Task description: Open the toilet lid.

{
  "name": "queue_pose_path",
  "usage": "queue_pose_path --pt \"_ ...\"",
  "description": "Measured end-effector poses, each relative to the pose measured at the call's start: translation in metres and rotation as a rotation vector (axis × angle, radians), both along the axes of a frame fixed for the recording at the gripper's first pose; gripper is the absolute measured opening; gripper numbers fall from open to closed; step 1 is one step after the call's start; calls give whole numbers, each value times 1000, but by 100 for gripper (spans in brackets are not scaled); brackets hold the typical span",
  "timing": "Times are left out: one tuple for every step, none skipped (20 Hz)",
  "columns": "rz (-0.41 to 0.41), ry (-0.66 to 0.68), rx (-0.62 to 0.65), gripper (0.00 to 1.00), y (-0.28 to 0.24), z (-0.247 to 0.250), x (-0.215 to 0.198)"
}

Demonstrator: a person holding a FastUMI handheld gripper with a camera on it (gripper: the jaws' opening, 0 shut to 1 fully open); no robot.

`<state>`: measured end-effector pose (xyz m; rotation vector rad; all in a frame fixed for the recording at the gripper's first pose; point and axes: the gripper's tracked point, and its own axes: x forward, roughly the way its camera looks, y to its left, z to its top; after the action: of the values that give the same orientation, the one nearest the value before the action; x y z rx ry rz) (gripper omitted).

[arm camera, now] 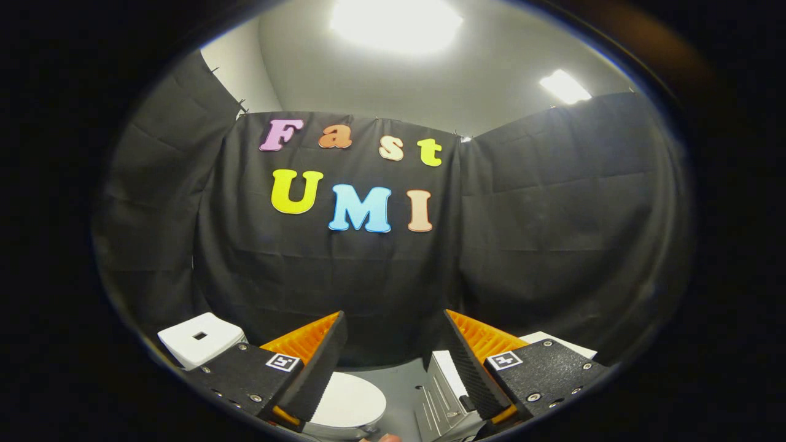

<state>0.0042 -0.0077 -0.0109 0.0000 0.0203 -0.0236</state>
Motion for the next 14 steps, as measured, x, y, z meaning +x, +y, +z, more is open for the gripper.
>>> queue_pose_path --pt "-2 1 -1 95 -1 0 -1" --pt "-5 0 0 95 -2 0 1" --pt "-8 -3 -2 95 -2 1 1" --pt "-11 -4 -7 95 -3 0 1" --pt "-15 -4 -12 95 -4 0 1" --pt "-17 -3 -15 95 -5 -1 1" --pt "-17 -2 -16 95 -4 -1 1" --pt "-18 3 -18 94 -5 -3 2" --pt "-20 6 -21 94 -6 -4 2" --pt "-22 7 -23 94 -6 -4 2" --pt "-23 9 -24 94 -6 -4 2" --pt "-23 11 -22 95 -6 -6 4" --pt "-21 13 -19 95 -5 -8 4" --pt "-18 18 -15 95 -5 -11 6"
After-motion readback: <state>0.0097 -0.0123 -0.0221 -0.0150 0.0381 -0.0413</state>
